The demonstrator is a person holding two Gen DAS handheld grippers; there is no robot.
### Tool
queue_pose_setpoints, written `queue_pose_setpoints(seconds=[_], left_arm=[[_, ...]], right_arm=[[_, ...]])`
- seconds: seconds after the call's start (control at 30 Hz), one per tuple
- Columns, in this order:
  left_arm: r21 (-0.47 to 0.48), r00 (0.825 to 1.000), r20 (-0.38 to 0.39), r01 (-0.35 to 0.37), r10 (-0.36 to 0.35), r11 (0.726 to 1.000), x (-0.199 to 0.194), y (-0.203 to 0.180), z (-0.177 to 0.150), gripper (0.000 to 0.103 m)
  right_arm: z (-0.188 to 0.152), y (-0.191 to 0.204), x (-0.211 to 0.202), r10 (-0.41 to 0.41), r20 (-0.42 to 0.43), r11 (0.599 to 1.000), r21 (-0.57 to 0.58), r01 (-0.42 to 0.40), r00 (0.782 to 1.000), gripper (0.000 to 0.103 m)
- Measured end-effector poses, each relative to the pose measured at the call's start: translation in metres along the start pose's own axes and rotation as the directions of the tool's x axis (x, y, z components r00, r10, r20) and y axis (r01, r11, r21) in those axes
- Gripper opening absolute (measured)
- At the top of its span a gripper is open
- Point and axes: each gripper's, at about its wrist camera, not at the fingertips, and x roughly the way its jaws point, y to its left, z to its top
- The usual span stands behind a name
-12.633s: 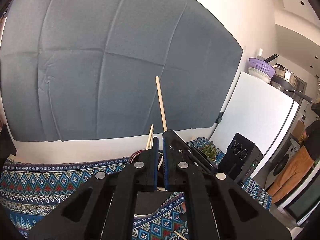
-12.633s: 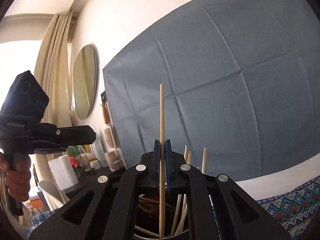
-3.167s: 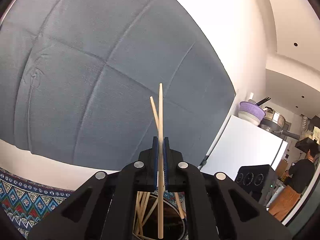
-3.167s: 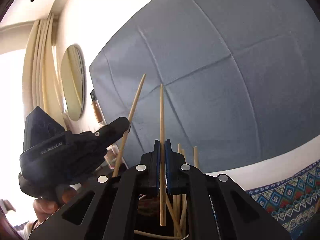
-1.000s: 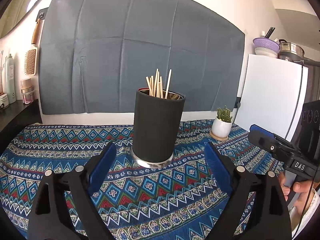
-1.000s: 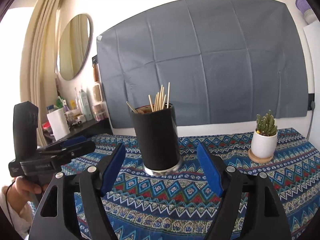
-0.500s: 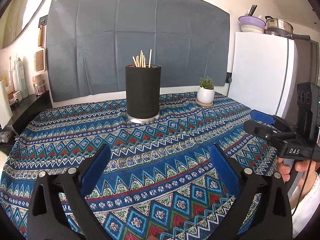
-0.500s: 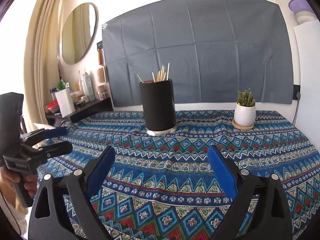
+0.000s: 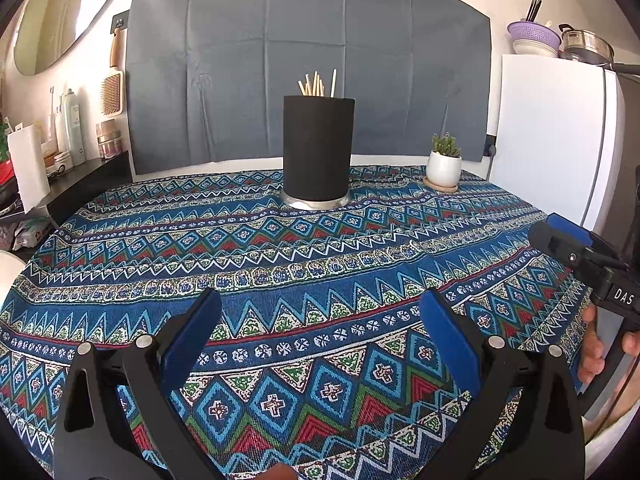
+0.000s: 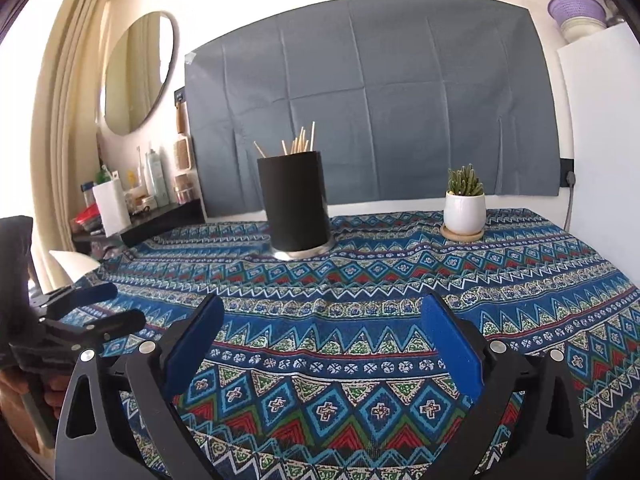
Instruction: Organize utensils
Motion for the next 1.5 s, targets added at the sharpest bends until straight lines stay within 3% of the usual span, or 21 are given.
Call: queue_pose_setpoints(seconds=[0.17,0.23,0.33,0.43,0.67,0.97,1.5], left_arm=[[0.063,1.000,0.002,0.010,-0.010,0.998,0.001,-0.006,0.001,0.097],[0.046,1.000,-0.028,0.005,-0.004,0.999,0.007,-0.005,0.001,0.097],[0.027,0.994,-0.073,-0.075,0.077,0.997,0.015,-0.004,0.001,0.097],[0.008,0.993,-0.093,-0.068,0.069,0.998,0.017,-0.001,0.000,0.097],[-0.029,0.994,-0.064,-0.089,0.087,0.996,0.010,0.003,-0.002,0.097],[-0.003,0.995,-0.016,-0.100,0.100,0.995,0.001,-0.003,-0.004,0.097],[-0.013,0.997,-0.012,-0.078,0.078,0.997,0.001,-0.001,-0.003,0.097]], right_arm=[[-0.002,0.002,0.008,-0.016,-0.046,1.000,-0.008,0.016,0.999,0.095],[-0.002,0.003,0.009,-0.024,-0.055,1.000,-0.015,0.024,0.998,0.095],[-0.003,0.005,0.007,-0.024,-0.045,0.999,-0.031,0.023,0.999,0.095],[-0.005,0.007,0.003,-0.034,-0.020,0.999,-0.038,0.033,0.999,0.095],[-0.006,0.006,-0.007,-0.050,0.045,0.999,-0.019,0.051,0.998,0.095],[-0.006,0.002,-0.007,-0.043,0.034,0.999,0.006,0.042,0.999,0.095],[-0.007,0.002,-0.004,-0.045,0.026,0.999,0.011,0.044,0.999,0.095]])
